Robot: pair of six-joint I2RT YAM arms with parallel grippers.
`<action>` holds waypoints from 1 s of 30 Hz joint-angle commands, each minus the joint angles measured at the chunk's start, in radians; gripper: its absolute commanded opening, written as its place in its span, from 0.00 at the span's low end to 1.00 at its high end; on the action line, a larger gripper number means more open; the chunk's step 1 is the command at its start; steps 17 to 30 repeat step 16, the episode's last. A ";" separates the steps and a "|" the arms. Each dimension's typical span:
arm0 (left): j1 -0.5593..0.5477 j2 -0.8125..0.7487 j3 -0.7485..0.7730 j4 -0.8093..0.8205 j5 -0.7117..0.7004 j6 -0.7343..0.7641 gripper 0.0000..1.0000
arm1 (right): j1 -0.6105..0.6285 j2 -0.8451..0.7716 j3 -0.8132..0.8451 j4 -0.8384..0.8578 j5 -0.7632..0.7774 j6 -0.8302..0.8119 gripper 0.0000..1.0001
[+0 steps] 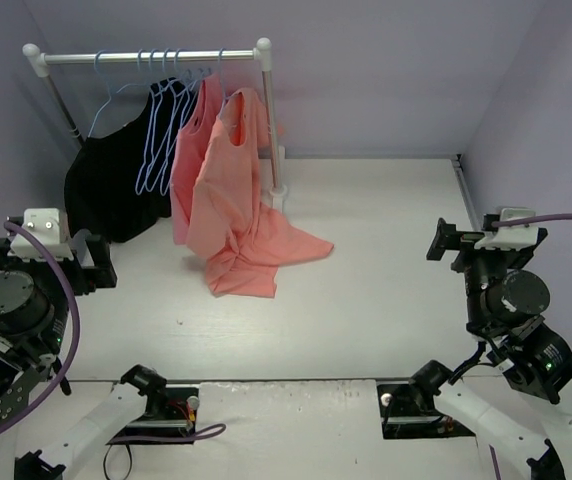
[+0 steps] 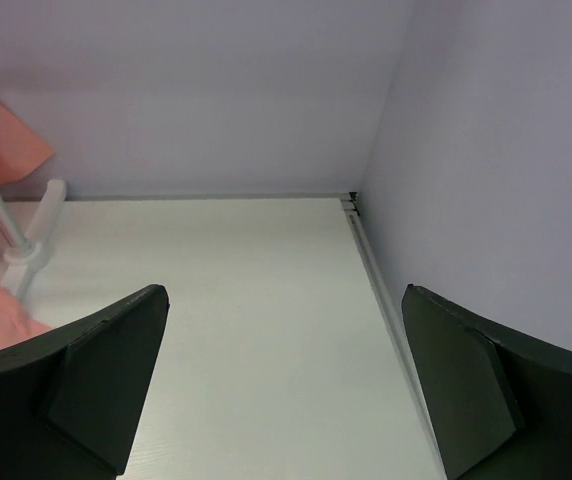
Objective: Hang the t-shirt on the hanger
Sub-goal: Reset both arms
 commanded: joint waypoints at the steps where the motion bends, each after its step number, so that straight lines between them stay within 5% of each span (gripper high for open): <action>1: 0.002 -0.018 -0.029 -0.003 -0.058 -0.042 0.90 | -0.003 0.015 0.007 0.070 0.098 0.020 1.00; 30: 0.002 0.024 -0.050 -0.003 -0.076 -0.051 0.91 | -0.003 0.066 0.025 0.068 0.057 0.051 1.00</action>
